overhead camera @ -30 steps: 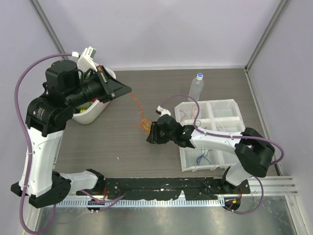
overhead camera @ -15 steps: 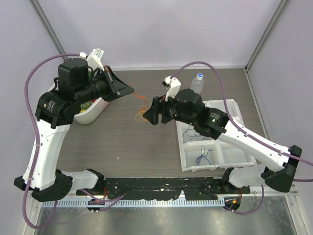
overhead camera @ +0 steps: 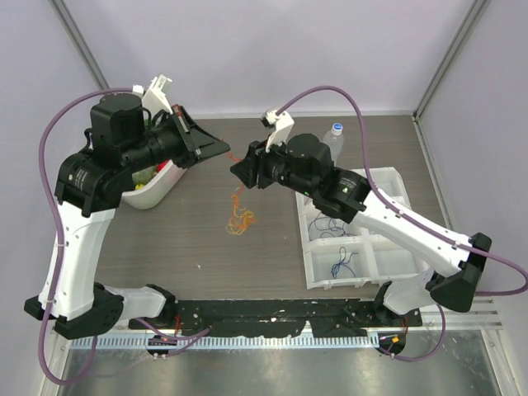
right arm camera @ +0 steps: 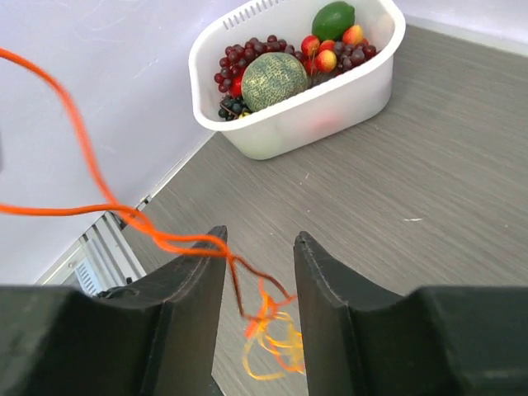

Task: Untangle the cables

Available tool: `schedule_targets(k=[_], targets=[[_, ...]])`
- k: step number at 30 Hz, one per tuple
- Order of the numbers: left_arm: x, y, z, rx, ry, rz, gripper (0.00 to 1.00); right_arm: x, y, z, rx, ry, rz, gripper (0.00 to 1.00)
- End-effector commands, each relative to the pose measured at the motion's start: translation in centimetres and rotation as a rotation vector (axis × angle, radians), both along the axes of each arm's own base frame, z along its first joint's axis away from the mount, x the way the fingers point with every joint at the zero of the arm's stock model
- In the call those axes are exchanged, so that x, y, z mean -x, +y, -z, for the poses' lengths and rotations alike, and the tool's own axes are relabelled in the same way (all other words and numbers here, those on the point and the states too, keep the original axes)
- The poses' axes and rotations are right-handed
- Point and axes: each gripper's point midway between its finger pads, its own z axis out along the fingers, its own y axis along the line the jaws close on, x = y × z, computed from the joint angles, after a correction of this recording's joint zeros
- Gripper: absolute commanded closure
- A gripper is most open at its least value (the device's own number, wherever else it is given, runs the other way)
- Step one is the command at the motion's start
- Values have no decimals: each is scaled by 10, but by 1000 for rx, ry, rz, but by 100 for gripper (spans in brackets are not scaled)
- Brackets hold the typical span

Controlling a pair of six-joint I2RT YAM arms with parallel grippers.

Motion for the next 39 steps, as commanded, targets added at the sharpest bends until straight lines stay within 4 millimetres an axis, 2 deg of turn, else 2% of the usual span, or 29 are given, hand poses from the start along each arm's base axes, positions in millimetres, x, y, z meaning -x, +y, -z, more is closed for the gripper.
schedule_targets(k=[1,2,3,4,5,6,7,8,10,12,13,17,20,25,27,29,32,39], targets=[[8,-5,-38,90,-74,38,100,-8,12,-5,-86,-13,15,61],[9,-6,-41,96,-79,41,100,-15,9,14,-79,8,67,69],[10,-6,-47,108,-87,44,100,-21,8,41,-61,25,99,71],[11,-7,-52,121,-95,53,100,-28,3,54,-57,36,155,76],[13,-7,-61,138,-114,58,100,-31,1,84,-41,47,178,78],[15,-7,-68,154,-130,62,100,-36,-2,99,-50,63,219,84],[16,-7,-78,171,-153,60,100,-37,-4,140,-18,106,243,87],[18,-5,-90,189,-186,54,100,-38,-3,166,13,135,250,90],[18,-1,-103,200,-228,34,100,-29,-4,217,59,212,239,90],[16,3,-112,197,-260,12,100,-18,-6,244,88,255,200,88],[13,3,-111,188,-265,5,100,-14,-10,252,100,268,197,86],[6,8,-102,153,-261,-34,100,-12,-25,257,163,246,217,79],[4,16,-105,129,-295,-74,100,-9,-29,278,252,275,205,76],[9,33,-130,126,-393,-140,100,4,-35,317,327,341,177,67],[14,40,-146,147,-449,-164,100,6,-39,331,358,357,176,62],[25,51,-169,175,-543,-195,100,9,-40,337,367,361,162,58],[36,70,-190,187,-641,-263,100,12,-43,339,361,358,155,55],[40,99,-198,158,-699,-397,100,11,-47,325,321,318,164,47]])
